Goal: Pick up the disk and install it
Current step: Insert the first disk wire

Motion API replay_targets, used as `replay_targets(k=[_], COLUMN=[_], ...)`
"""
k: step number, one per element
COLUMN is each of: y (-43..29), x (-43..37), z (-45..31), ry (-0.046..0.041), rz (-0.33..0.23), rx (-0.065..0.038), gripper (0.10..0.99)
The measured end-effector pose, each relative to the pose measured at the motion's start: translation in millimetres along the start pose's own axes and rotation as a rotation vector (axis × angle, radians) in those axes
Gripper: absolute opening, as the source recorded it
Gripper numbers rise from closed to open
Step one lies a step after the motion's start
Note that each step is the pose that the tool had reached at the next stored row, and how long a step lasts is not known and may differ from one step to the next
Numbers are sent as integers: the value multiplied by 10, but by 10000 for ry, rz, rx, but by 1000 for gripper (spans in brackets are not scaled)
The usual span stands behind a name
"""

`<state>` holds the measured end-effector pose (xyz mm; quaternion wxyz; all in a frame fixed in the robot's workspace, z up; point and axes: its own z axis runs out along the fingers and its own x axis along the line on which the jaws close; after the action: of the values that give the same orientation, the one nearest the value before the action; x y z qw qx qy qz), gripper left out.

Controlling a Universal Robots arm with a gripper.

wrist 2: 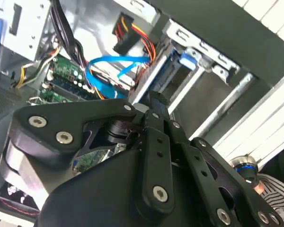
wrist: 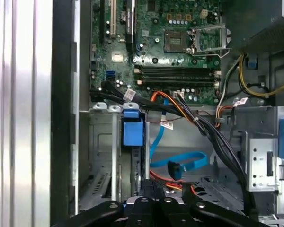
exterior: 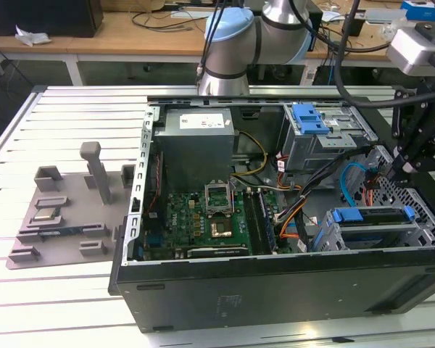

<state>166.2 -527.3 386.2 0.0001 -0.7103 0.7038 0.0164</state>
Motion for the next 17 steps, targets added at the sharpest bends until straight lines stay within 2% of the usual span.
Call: replay_targets(k=[4,7,9,15,16,17], y=[-146,-219,-258,-259,-259,-259], x=[-261,-364,-408,-413,-413,-413], z=[113,149,159,161,161,162], ry=[29,54,67,67,67,67], rz=[1,0,1,1,1,1], rx=[-1,-1,-1,-1,-1,-1], gripper=[106,106,106,114,235,294])
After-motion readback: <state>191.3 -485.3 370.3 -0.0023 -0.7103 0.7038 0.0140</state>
